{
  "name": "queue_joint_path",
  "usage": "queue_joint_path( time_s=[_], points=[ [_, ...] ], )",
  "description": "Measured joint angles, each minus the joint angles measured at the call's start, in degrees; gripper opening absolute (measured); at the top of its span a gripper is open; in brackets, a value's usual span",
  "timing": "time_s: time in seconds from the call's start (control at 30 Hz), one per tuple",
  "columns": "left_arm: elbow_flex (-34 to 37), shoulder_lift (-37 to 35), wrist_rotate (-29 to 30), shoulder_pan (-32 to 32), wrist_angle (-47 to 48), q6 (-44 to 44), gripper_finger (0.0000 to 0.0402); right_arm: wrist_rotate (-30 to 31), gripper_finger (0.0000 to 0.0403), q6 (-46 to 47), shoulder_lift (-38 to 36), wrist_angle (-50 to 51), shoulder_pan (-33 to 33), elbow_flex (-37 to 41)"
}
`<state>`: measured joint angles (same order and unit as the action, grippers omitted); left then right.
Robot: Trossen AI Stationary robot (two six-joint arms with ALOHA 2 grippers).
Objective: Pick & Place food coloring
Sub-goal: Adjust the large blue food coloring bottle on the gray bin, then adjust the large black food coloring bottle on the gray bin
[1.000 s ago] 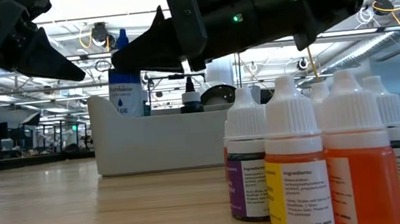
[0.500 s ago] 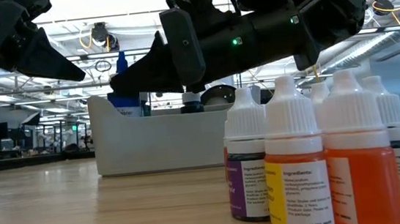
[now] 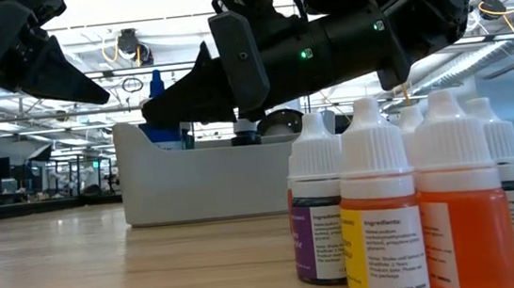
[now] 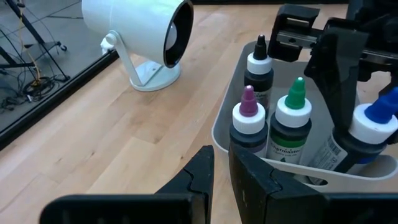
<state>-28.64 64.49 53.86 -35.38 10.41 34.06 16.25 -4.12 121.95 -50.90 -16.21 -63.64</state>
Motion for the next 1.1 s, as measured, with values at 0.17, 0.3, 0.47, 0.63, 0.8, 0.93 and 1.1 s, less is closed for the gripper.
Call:
queue_joint_path(
  time_s=[0.17,0.3,0.47,0.63,0.8,0.93,1.1],
  points=[
    [0.0,0.0,0.0,0.0,0.0,-0.4,0.0058,-0.2,0.0148,-0.6,0.0,-0.3,0.0,0.0],
    [0.0,0.0,0.0,0.0,0.0,-0.4,0.0058,-1.5,0.0161,-0.2,0.1,-1.0,0.0,0.0],
    [0.0,0.0,-1.7,0.0,0.0,-0.4,0.0058,-1.5,0.0178,-0.3,0.2,-1.6,0.0,0.1],
    [0.0,0.0,-1.8,0.0,0.0,-0.8,0.0058,-1.5,0.0191,-1.4,0.2,-4.4,0.0,0.1],
    [0.0,0.0,-1.7,0.0,-0.1,-2.5,0.0058,-1.5,0.0199,-2.9,-0.9,-5.9,0.0,0.1],
    [0.0,0.0,-1.7,0.0,-0.1,-2.5,0.0058,-1.3,0.0201,-5.8,-3.9,-4.4,0.0,0.1],
    [0.0,0.0,-1.8,0.0,0.0,-2.5,0.0058,2.0,0.0200,-9.3,-11.9,6.9,-0.4,0.1]
  ],
)
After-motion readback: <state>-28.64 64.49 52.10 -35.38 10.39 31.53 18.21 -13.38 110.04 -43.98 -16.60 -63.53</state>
